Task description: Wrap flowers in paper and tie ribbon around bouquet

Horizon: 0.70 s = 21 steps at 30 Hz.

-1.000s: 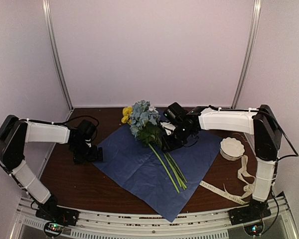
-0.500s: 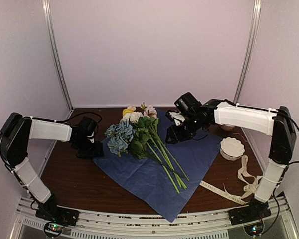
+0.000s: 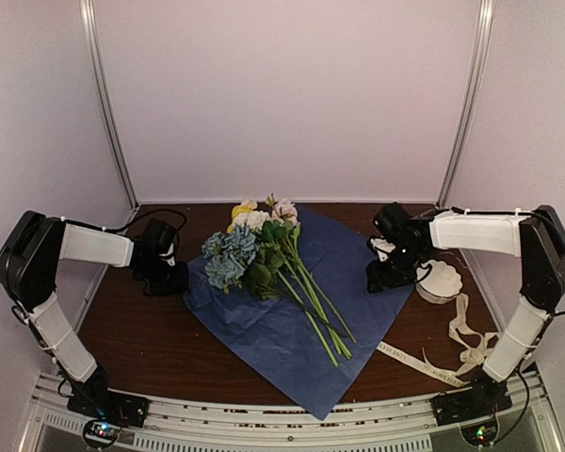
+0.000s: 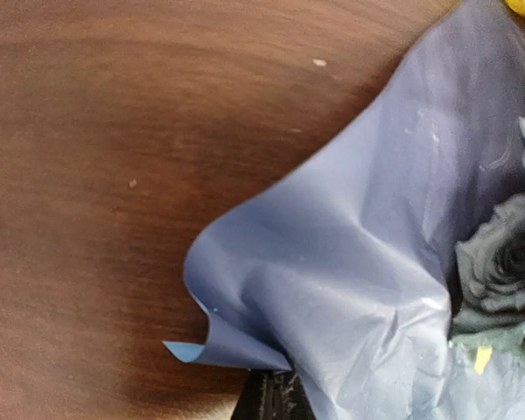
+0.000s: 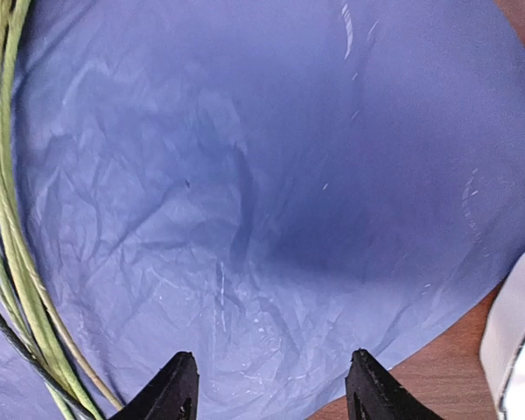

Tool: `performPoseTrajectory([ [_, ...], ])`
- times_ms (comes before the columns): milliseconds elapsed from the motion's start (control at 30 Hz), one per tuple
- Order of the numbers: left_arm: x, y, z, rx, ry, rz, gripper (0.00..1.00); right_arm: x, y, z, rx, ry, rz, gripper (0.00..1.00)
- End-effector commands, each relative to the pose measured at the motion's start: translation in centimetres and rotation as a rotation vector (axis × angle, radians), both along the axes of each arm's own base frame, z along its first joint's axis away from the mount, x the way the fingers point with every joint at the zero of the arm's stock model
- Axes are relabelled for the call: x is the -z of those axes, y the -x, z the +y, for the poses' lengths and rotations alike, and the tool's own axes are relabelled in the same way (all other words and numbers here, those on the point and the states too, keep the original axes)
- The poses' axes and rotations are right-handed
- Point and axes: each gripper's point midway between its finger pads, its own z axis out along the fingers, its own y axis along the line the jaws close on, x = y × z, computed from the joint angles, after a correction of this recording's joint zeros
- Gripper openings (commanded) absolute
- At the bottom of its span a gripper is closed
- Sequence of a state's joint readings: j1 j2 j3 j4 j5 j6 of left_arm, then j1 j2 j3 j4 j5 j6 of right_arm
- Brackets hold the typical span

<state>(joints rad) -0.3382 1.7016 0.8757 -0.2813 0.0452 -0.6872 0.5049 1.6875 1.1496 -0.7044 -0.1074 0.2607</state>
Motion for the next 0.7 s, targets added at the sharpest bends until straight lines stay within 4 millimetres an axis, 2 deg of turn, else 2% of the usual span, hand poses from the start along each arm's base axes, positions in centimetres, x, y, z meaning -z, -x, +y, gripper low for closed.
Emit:
performPoseTrajectory([
  [0, 1.5, 1.7, 0.5, 0.016, -0.024, 0.06, 0.0, 1.9, 0.8, -0.6, -0.016, 0.045, 0.031, 0.59],
  [167, 0.5, 0.7, 2.7, -0.024, -0.068, 0.029, 0.0, 3.3, 0.0, -0.5, -0.003, 0.061, 0.048, 0.6],
  [333, 0.5, 0.2, 5.3, -0.074, -0.096, 0.017, 0.0, 4.4, -1.7, 0.7, 0.003, 0.062, 0.078, 0.6],
  [533, 0.0, -1.3, 7.2, -0.085, -0.112, -0.007, 0.0, 5.0, -5.5, 2.2, -0.015, 0.11, 0.089, 0.59],
  [667, 0.0, -1.4, 7.0, -0.044, -0.093, -0.017, 0.0, 4.5, -7.5, 3.2, -0.031, 0.124, 0.084, 0.59],
])
